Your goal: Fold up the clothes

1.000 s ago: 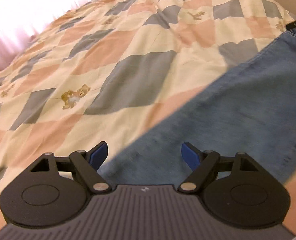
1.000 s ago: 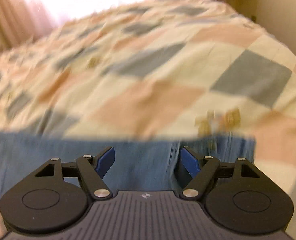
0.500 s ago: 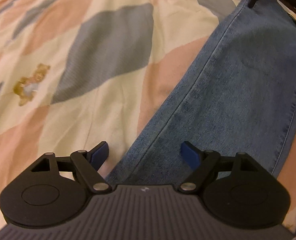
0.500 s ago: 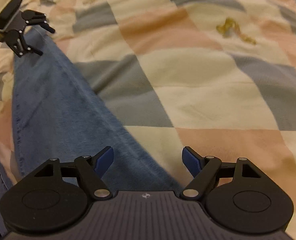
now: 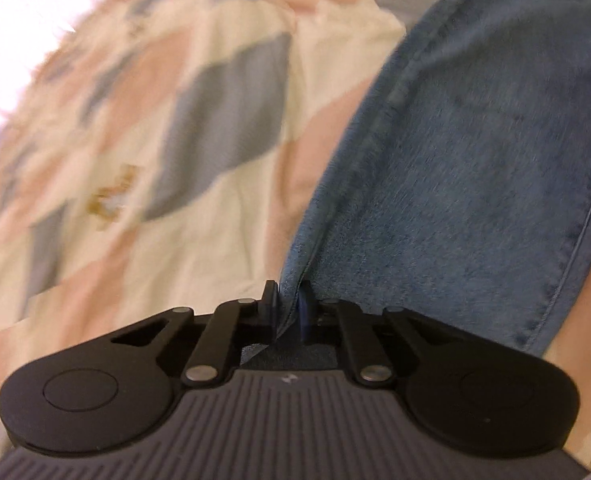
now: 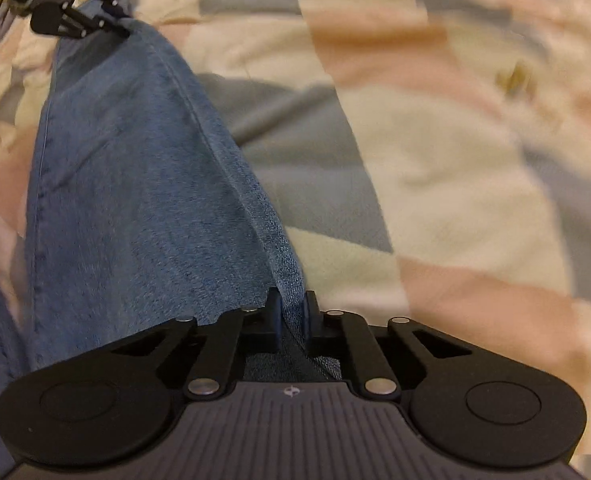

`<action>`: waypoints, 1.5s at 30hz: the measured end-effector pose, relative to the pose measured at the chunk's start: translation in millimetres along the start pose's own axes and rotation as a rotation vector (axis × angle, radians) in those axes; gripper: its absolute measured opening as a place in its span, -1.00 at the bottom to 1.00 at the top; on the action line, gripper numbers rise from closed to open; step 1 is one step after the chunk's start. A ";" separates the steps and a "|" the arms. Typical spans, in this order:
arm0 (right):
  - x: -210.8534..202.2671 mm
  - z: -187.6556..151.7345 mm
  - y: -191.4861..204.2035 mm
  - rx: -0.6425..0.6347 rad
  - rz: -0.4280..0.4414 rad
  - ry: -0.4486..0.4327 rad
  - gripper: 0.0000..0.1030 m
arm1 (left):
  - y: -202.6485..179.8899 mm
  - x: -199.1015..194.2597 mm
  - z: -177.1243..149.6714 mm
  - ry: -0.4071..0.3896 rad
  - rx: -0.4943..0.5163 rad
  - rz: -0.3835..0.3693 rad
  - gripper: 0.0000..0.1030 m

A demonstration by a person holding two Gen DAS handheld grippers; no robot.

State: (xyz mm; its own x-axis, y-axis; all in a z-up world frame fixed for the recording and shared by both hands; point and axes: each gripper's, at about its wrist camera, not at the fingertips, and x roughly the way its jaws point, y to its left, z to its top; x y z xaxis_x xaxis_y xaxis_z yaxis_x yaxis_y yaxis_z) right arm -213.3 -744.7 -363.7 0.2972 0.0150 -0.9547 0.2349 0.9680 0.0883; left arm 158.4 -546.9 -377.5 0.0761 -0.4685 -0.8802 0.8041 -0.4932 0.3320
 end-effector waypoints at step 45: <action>-97.0 -431.8 162.1 1.891 -0.086 -0.794 0.20 | -287.3 -181.5 -223.4 -0.085 -1.947 -0.088 -0.34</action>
State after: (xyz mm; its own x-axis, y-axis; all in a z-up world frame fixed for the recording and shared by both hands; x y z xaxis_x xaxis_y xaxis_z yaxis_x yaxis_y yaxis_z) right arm -603.6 -481.1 -379.4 0.3652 -0.6006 -0.7112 0.5764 -0.4541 0.6794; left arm 45.3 -156.5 -388.8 0.0295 -0.5493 -0.8351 0.2564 0.8117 -0.5248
